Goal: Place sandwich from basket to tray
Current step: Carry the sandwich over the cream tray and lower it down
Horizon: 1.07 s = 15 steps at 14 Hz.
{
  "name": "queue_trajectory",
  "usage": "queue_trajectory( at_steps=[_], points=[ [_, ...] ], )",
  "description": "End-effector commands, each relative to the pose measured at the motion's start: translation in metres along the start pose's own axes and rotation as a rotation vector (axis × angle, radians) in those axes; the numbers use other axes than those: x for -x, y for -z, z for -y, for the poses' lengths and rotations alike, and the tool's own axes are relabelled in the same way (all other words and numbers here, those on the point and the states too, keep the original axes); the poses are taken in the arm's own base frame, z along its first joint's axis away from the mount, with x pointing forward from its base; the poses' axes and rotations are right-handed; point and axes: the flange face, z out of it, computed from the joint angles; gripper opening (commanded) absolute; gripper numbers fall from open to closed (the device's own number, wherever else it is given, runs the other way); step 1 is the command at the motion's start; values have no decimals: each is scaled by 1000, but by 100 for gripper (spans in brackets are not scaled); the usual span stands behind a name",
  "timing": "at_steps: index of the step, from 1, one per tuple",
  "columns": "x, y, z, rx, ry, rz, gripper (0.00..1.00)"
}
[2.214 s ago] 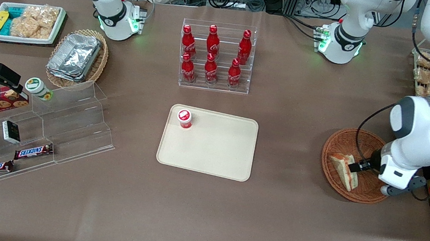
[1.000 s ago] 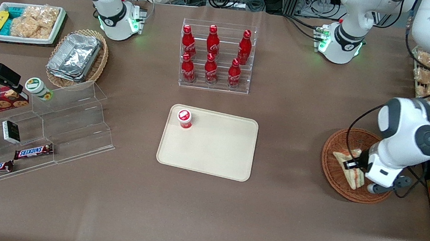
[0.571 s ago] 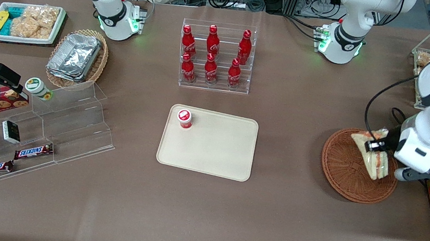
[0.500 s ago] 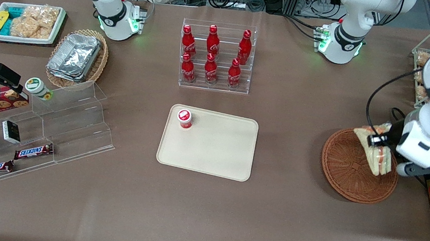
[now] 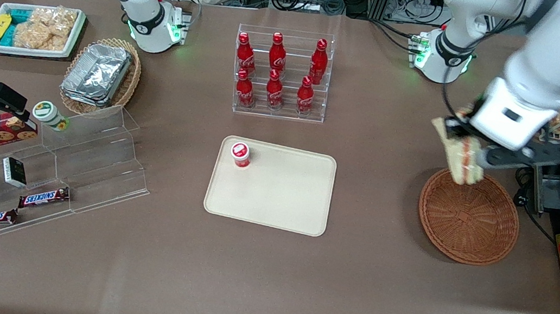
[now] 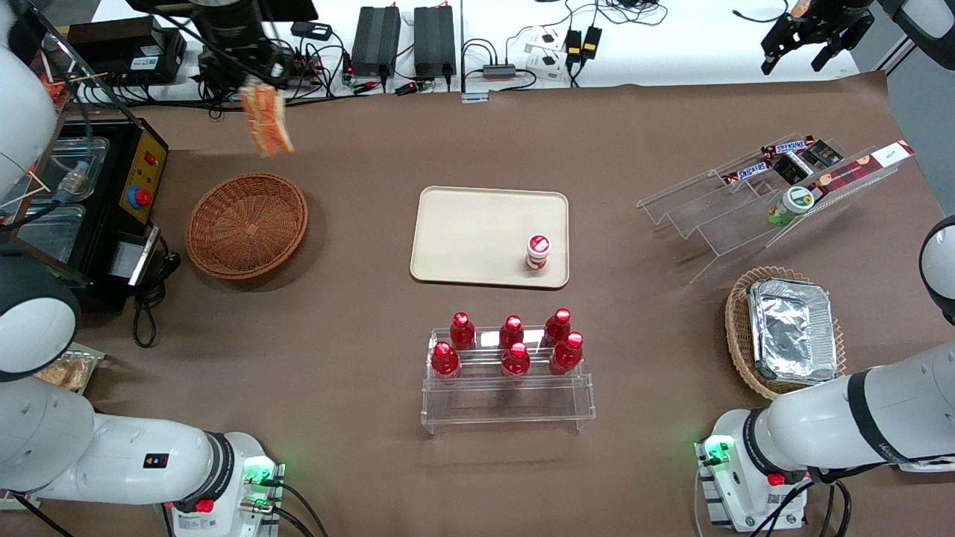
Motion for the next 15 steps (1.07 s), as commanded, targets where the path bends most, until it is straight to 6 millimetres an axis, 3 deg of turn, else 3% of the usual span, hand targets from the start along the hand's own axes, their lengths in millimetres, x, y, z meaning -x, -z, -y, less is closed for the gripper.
queue_trajectory(
  at_steps=[1,4,7,10,15],
  points=[
    [27,-18,-59,-26,40,7,0],
    [28,-78,-133,30,115,9,0],
    [17,-165,-184,37,150,20,0],
    [2,-255,-216,54,174,26,0],
    [-8,-351,-235,73,183,24,0]
  ],
)
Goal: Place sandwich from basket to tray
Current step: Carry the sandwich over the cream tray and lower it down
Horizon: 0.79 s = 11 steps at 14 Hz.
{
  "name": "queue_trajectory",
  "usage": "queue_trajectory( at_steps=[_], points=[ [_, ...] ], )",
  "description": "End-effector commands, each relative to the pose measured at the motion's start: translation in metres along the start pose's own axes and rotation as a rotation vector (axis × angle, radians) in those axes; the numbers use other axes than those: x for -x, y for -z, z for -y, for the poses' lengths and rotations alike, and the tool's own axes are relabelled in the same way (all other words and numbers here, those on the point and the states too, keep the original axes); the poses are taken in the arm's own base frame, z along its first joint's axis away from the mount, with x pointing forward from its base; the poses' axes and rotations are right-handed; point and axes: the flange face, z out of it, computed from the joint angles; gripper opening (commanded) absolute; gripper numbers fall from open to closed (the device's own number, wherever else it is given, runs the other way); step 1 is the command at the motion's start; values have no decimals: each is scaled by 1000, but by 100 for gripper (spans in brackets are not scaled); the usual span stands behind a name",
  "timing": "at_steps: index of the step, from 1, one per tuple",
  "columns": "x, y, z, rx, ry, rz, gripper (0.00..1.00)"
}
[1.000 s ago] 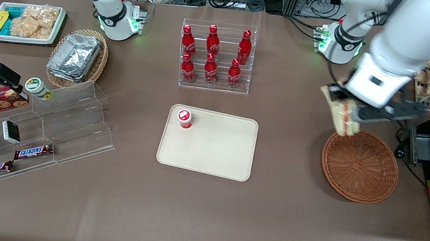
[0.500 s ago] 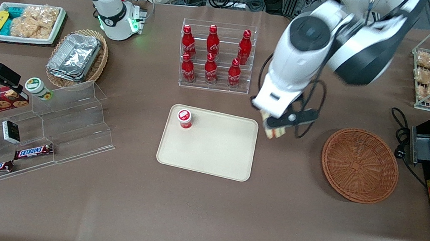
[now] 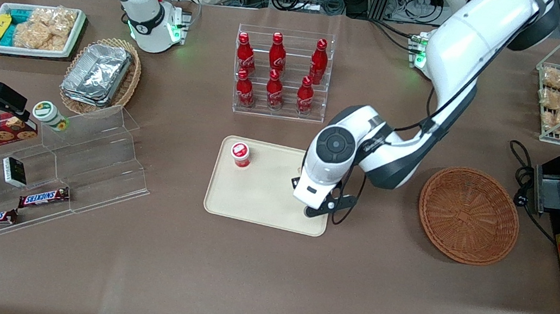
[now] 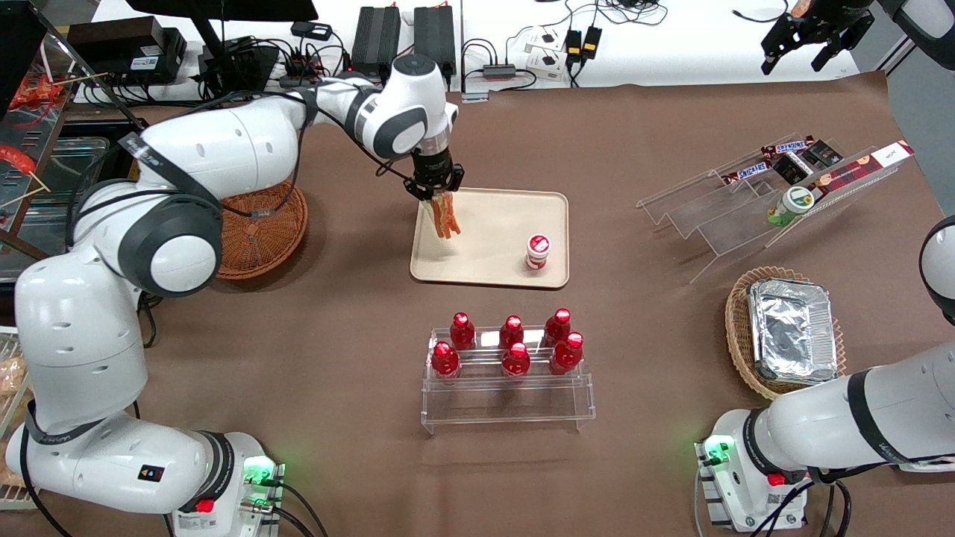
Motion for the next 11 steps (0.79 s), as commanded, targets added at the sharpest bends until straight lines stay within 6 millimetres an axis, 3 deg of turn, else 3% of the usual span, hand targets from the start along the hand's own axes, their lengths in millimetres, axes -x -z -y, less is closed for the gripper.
queue_trajectory(
  at_steps=[1,2,4,6,7,9,11],
  points=[
    [-3,-23,-10,8,5,-25,0],
    [-6,-33,-10,8,4,-26,2],
    [-7,-39,-13,37,5,-28,38],
    [-7,-38,-14,45,5,-33,83],
    [-9,-36,-13,48,10,-34,98],
    [-15,-14,-12,60,65,-56,100],
    [-27,42,2,60,130,-94,100]
  ],
)
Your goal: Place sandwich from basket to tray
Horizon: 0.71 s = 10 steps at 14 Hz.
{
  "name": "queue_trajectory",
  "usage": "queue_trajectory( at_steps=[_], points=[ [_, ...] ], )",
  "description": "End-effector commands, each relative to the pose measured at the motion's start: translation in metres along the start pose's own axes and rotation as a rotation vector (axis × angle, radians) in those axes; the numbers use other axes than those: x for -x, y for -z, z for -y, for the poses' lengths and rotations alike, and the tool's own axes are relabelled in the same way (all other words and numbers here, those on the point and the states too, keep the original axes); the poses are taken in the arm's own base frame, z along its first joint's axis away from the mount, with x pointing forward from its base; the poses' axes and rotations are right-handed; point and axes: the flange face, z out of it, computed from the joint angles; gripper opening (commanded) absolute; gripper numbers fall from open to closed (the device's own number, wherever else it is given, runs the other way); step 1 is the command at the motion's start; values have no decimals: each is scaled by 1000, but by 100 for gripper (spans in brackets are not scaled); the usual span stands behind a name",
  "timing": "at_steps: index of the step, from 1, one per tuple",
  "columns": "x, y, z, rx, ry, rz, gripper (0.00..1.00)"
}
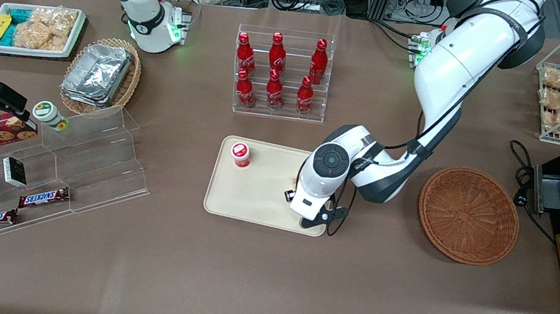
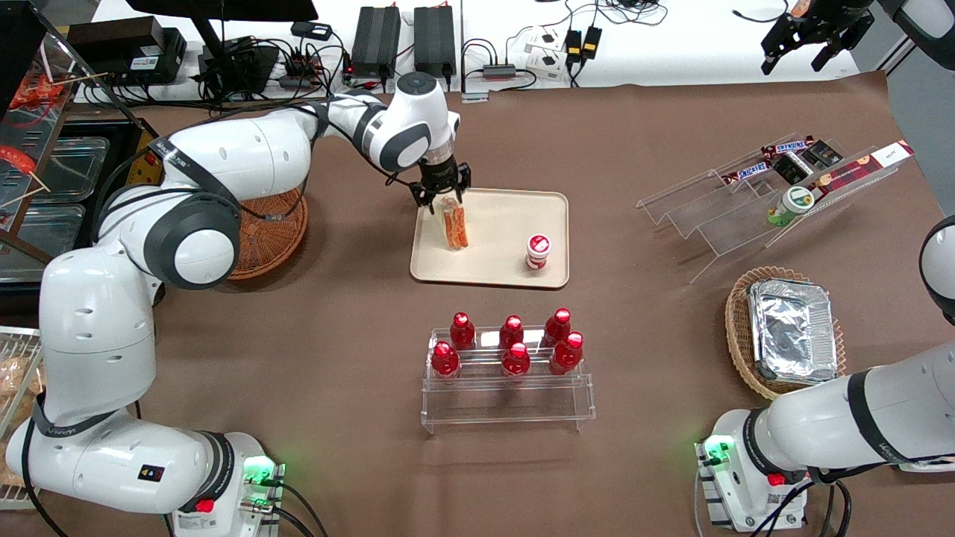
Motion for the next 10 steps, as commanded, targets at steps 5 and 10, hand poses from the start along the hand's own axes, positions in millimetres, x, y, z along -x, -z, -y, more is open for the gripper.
queue_trajectory(
  at_steps=[5,10],
  points=[
    [-56,200,69,-43,169,-147,100],
    [-91,293,152,-50,65,-132,100]
  ],
)
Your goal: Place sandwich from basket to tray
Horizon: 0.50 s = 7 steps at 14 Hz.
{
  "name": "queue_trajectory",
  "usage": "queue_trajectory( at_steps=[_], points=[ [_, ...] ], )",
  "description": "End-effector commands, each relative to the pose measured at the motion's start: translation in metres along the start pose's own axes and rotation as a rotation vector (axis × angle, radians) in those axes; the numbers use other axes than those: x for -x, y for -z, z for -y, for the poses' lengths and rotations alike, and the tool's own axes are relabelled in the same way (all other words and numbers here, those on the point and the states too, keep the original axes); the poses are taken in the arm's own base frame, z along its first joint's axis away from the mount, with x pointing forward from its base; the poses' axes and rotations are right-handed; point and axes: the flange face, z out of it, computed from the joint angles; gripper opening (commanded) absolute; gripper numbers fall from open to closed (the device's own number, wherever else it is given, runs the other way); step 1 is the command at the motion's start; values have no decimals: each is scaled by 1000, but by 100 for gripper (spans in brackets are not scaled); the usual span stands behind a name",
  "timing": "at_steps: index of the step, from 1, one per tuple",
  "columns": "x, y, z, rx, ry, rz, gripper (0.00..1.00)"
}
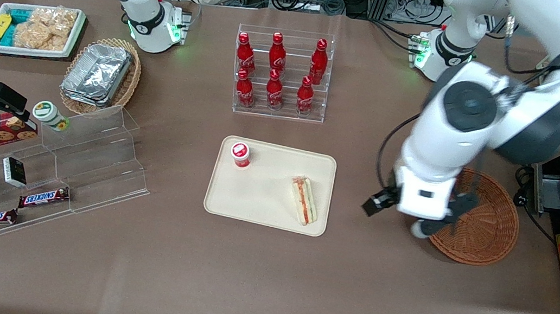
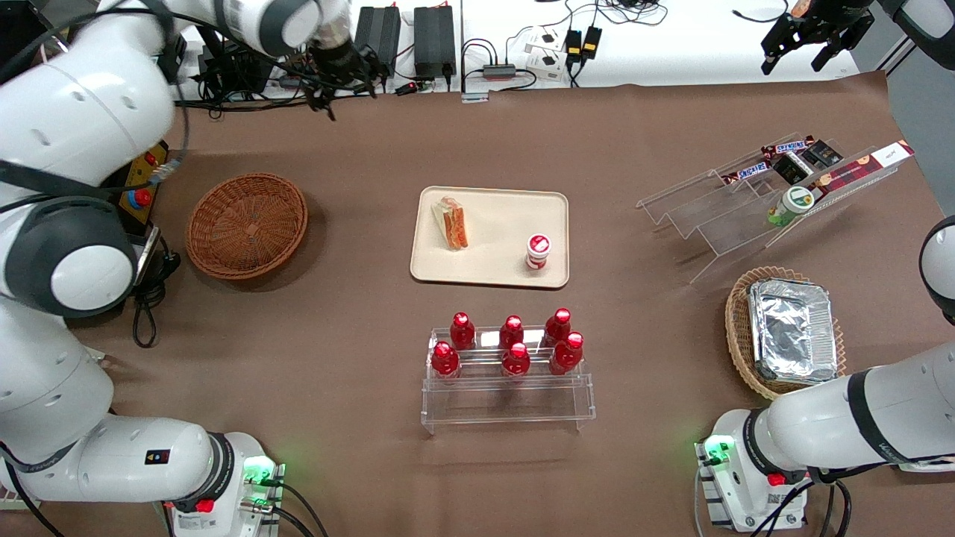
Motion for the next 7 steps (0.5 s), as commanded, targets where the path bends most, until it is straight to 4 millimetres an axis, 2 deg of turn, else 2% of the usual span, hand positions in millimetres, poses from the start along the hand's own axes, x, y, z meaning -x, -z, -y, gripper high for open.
queue_trajectory(
  at_steps=[1,2,7],
  points=[
    [-14,23,46,-34,-122,31,100],
    [-35,28,68,-37,-133,35,100],
    [-82,52,162,-21,-338,70,100]
  ],
)
